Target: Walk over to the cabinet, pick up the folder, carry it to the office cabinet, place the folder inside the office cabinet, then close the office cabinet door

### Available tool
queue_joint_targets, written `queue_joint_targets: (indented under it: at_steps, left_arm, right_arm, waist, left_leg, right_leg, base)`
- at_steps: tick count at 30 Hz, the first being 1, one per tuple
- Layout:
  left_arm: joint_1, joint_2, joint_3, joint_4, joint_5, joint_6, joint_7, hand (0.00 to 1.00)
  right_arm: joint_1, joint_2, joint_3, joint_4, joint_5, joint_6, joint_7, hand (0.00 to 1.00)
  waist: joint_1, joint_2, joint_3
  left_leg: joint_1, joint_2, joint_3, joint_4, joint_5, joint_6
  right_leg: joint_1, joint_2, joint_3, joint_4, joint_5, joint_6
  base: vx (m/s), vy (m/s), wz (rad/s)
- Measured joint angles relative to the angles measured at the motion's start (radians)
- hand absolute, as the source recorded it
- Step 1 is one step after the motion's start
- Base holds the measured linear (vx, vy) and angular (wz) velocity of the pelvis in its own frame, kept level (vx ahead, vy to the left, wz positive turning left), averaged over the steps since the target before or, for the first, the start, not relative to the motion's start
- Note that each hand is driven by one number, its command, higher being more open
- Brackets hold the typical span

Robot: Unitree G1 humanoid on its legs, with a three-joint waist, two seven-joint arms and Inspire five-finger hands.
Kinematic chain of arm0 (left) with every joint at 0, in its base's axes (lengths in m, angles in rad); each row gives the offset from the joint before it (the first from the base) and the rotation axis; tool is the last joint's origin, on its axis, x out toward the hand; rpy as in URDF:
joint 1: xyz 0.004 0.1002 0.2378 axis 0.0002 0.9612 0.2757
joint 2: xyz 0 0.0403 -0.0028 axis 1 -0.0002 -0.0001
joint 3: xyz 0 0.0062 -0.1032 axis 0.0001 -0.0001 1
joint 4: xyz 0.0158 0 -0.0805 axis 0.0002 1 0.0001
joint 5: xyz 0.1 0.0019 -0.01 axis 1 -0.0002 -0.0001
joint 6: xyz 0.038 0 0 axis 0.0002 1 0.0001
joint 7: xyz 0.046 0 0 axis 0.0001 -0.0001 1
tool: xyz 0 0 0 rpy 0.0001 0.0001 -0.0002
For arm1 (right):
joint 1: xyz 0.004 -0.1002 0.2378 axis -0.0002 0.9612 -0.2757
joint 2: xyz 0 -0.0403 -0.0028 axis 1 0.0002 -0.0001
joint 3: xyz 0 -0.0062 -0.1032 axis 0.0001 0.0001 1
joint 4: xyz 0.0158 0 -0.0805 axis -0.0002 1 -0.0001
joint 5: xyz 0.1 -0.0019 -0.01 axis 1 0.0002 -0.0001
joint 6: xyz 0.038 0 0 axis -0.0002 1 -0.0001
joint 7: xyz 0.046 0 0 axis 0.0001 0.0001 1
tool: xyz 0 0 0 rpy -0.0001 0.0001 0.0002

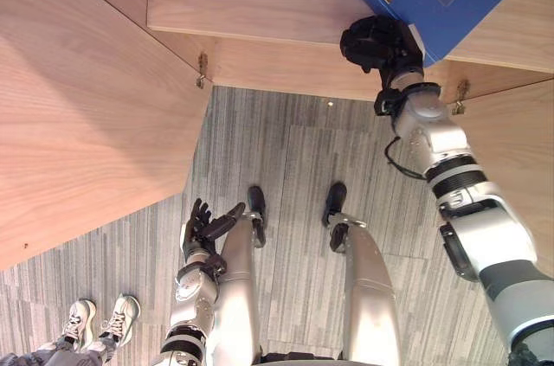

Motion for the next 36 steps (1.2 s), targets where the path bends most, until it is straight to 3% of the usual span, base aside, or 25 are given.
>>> queue_joint_targets:
  at_steps: [4,7,13,21,31,36]
  left_arm:
    - [0.0,0.001,-0.003,-0.006,0.0,-0.001,-0.013,1.0]
    - [0.0,0.001,-0.003,-0.004,0.0,-0.003,-0.012,1.0]
    - [-0.005,0.001,-0.001,0.01,0.0,-0.004,-0.01,1.0]
    - [-0.01,-0.002,0.001,0.012,-0.001,-0.006,0.011,1.0]
    - [-0.018,-0.006,-0.001,0.021,-0.009,-0.012,0.042,1.0]
    - [-0.018,-0.01,-0.002,0.018,-0.007,-0.013,0.055,1.0]
  right_arm:
    - [0.021,-0.04,0.022,-0.103,-0.067,-0.007,-0.001,0.0]
    - [0.021,-0.077,-0.001,-0.161,-0.171,-0.055,-0.026,0.0]
    - [0.009,-0.072,-0.027,-0.125,-0.301,-0.071,-0.068,0.0]
    - [-0.172,-0.034,0.013,0.114,-0.567,-0.018,-0.121,0.0]
    - [-0.213,-0.015,0.008,0.244,-0.713,0.043,-0.236,0.0]
    - [-0.221,-0.029,-0.089,0.239,-0.722,0.061,-0.305,0.0]
  waist:
    - [-0.01,-0.002,0.002]
    - [-0.009,-0.005,0.003]
    - [-0.007,-0.007,0.004]
    - [0.001,-0.007,0.004]
    - [0.001,-0.008,0.002]
    - [0.001,-0.008,0.002]
  left_leg:
    - [-0.002,0.004,0.007,0.0,0.0,0.0]
    - [0.002,0.006,0.008,0.001,0.0,0.0]
    - [0.016,0.008,0.008,-0.003,-0.001,-0.001]
    - [0.016,0.013,0.011,-0.017,0.0,-0.002]
    - [0.015,-0.004,0.005,-0.04,0.014,-0.003]
    - [0.01,-0.015,0.002,-0.069,0.029,-0.006]
  right_leg:
    - [-0.006,0.003,0.006,0.001,0.003,0.002]
    - [-0.002,0.003,0.007,0.001,0.003,0.002]
    - [0.013,0.005,0.006,-0.006,0.003,0.002]
    - [0.013,0.01,0.001,-0.019,0.009,-0.001]
    - [0.014,-0.005,-0.012,-0.027,0.01,-0.001]
    - [0.003,-0.013,-0.018,-0.032,0.01,-0.002]
  base:
    - [0.02,-0.007,-0.04]
    - [0.02,-0.003,0.0]
    - [0.0,0.0,0.0]
    - [0.0,-0.008,-0.01]
    - [0.0,-0.005,0.05]
    - [0.02,-0.016,0.07]
